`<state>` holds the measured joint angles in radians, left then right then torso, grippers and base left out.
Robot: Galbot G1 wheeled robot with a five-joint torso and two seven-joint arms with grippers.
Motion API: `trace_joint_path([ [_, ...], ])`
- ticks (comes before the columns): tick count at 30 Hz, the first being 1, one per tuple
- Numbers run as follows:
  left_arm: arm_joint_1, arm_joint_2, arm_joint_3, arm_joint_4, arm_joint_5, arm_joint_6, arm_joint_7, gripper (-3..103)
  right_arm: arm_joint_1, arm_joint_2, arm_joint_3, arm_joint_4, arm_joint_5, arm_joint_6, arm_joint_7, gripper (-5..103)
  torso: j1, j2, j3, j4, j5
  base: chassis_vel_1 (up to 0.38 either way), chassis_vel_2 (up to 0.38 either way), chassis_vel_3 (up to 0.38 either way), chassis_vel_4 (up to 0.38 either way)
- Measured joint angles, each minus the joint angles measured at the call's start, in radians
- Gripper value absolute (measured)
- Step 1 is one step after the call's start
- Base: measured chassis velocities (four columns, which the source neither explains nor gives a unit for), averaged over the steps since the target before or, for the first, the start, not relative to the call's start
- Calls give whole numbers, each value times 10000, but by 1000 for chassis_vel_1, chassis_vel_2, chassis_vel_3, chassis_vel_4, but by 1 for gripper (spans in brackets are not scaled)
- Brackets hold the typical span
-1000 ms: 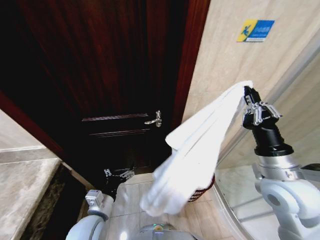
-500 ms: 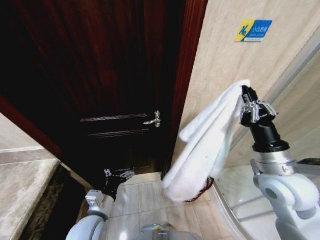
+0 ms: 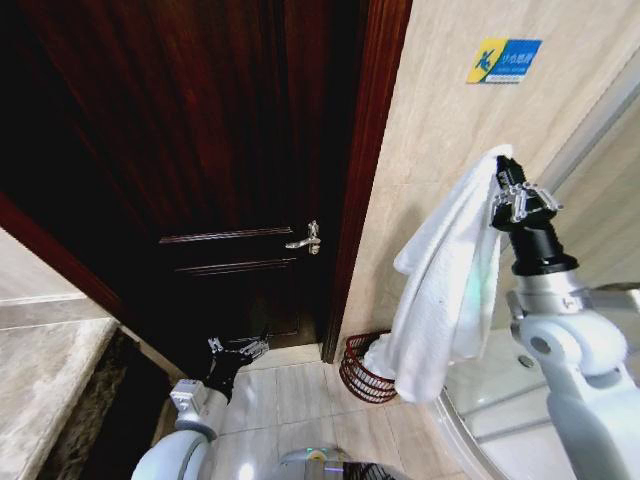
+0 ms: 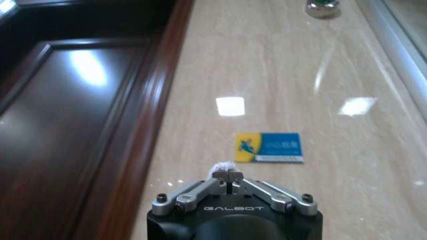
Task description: Discard the used towel into the hamper.
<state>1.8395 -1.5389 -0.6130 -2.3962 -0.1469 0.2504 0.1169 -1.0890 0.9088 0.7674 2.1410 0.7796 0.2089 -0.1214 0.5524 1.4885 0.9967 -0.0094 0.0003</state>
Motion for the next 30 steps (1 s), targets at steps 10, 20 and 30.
trace_joint_path([
  [10,0,0,0,0,1,0,0,100,822,60,-571,-1270,23,195,-305,0,0,0,0,1,-3,0,0,0,0],
  [20,0,0,0,0,0,0,0,100,1451,-64,-1022,-1674,207,232,-364,0,0,0,-1,1,-5,0,0,0,0],
  [30,0,0,0,0,1,0,0,100,1929,-261,-1176,-1833,313,192,-346,0,0,0,-1,0,-3,0,0,0,0],
])
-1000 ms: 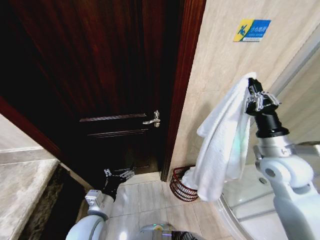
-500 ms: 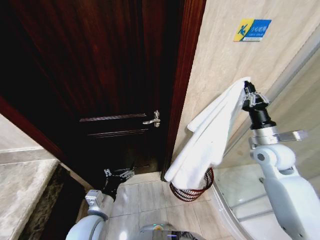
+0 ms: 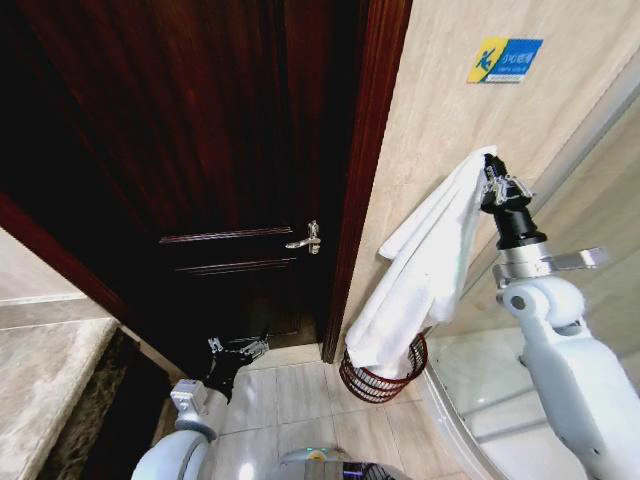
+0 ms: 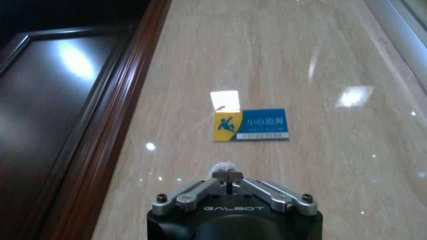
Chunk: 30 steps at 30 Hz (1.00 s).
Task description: Discard the used towel into the hamper.
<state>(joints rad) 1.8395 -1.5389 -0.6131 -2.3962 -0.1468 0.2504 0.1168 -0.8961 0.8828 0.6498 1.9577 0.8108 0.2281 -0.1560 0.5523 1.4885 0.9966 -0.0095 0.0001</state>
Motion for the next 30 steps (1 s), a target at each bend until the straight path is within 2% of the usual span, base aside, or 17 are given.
trace_joint_path([
  [10,0,-1,0,0,0,0,0,100,1022,-261,-301,-332,121,-104,104,0,0,0,0,1,0,0,0,0,0],
  [19,0,1,0,0,0,0,0,100,1318,-458,-331,-704,237,-67,-34,0,0,0,0,1,-1,0,0,0,0],
  [30,0,-1,0,0,0,0,0,100,-559,-41,-75,-838,94,416,-440,0,-1,1,0,-1,2,0,0,0,0],
])
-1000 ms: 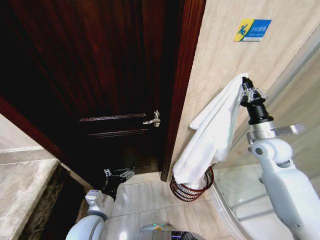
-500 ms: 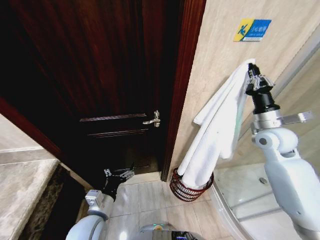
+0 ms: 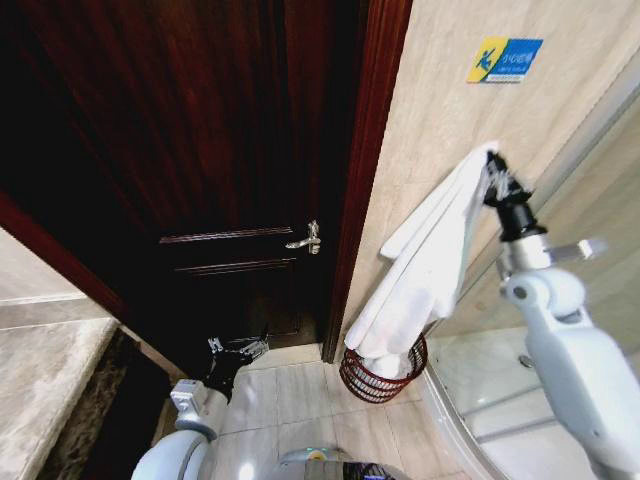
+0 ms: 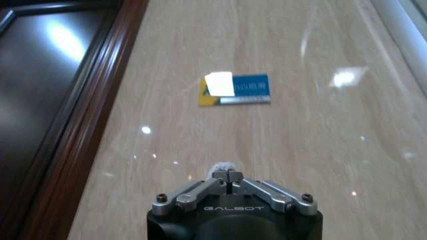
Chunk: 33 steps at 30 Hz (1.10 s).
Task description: Discard the used towel into the hamper.
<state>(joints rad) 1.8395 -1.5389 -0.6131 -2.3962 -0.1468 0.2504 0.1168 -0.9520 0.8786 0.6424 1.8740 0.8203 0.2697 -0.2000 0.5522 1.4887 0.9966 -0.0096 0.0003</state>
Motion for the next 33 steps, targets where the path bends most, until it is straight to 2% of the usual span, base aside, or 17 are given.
trace_joint_path([
  [9,0,0,0,0,0,0,0,100,-816,494,124,172,-215,181,-128,0,0,0,-1,2,-4,0,0,0,0],
  [19,0,2,0,0,0,0,0,100,-1862,1481,407,-434,-627,716,-426,0,0,0,-1,2,-2,0,0,0,0],
  [28,0,1,0,0,0,0,0,100,-2288,1830,618,-820,-825,1194,-471,0,0,0,-1,2,-2,0,0,0,0],
  [33,0,0,0,0,0,0,0,100,-2712,2050,967,-449,-1065,1440,-265,0,0,0,-1,2,-4,0,0,0,0],
])
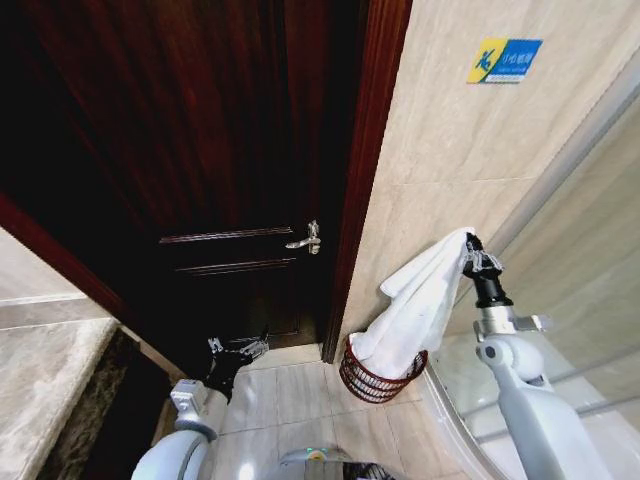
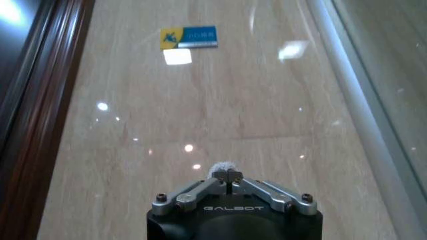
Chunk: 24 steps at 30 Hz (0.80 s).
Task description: Discard the used towel into the hamper.
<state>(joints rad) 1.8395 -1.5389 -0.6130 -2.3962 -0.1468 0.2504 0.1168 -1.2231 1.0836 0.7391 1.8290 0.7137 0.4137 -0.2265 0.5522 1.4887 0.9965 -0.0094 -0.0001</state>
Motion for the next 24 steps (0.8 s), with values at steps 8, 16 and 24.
trace_joint_path([
  [8,0,0,0,0,0,0,0,100,-682,397,330,1417,-380,-150,618,0,0,0,0,0,1,0,0,0,0],
  [16,0,0,0,0,0,0,0,100,-881,575,646,2141,-465,-282,935,0,0,0,0,0,1,0,0,0,0],
  [24,0,0,0,0,0,0,0,100,-1289,772,1227,2609,-401,-285,1169,0,1,-2,0,-1,2,0,0,0,0],
])
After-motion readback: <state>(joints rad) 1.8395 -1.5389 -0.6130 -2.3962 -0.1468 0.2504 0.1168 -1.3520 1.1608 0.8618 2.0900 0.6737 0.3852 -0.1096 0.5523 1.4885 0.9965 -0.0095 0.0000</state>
